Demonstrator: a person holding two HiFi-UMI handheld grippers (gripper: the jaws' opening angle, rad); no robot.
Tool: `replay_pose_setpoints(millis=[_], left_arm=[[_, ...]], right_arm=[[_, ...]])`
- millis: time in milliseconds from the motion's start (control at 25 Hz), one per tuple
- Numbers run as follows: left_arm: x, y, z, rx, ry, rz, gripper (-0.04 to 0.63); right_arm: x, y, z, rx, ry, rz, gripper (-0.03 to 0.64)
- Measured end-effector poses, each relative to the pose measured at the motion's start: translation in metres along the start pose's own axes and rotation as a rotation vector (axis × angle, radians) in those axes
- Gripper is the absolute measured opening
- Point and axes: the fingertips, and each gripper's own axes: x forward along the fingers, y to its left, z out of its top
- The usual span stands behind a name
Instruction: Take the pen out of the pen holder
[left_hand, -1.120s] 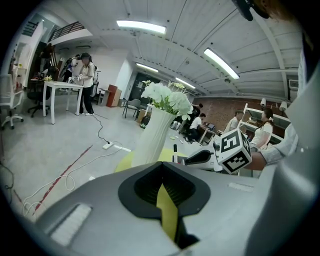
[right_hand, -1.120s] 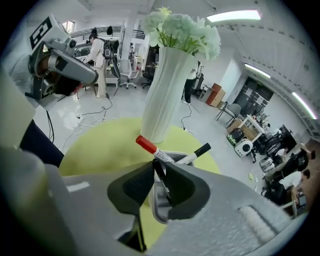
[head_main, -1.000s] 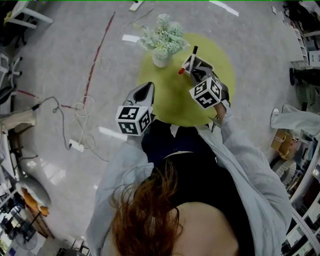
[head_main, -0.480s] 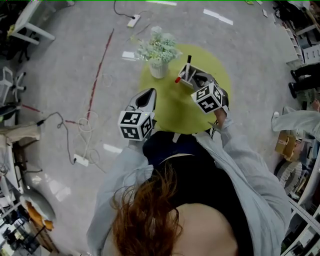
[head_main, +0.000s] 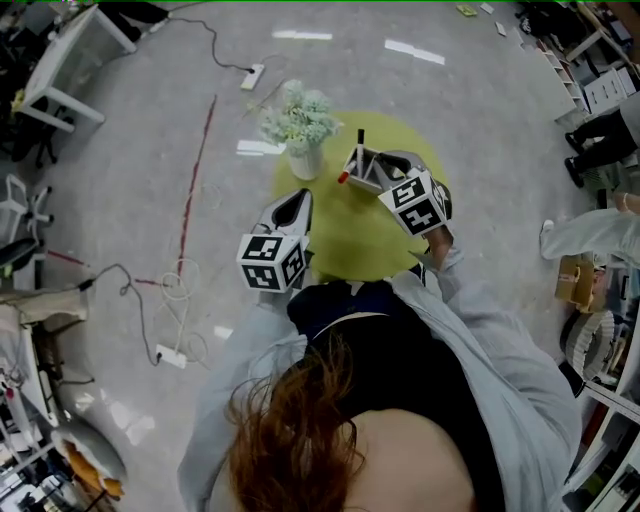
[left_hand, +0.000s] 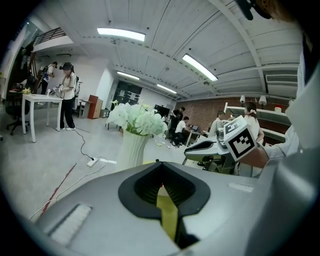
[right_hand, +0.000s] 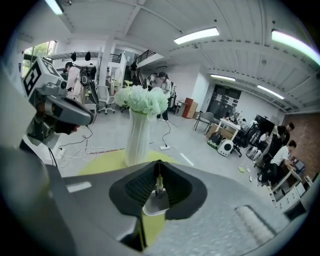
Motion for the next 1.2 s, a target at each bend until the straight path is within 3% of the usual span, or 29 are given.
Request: replay_pose_setpoints(millis=[360, 560, 800, 1200], left_arm=[[0.008, -0.019, 0.031, 0.092, -0.031, -0.117, 0.017], [0.014, -0.027, 0.042, 0.135, -0.036, -0.182, 0.017], [0.025, -0.055, 0.05, 0.172, -0.033, -0.256, 0.017], [0.041, -0.079, 0.052, 0.193, -0.014, -0.331, 0.017]], right_arm=[[-0.057, -0.013, 0.05, 0.173, -0.188, -0.068, 0.04], [-0.091, -0.023, 0.059, 0.258, -0.268, -0.158, 0.04], [-0.142, -0.037, 0.033, 0.383, -0.31, -0.266, 0.04], [-0.172, -0.043, -0.031, 0.511, -0.23, -0.362, 0.041]])
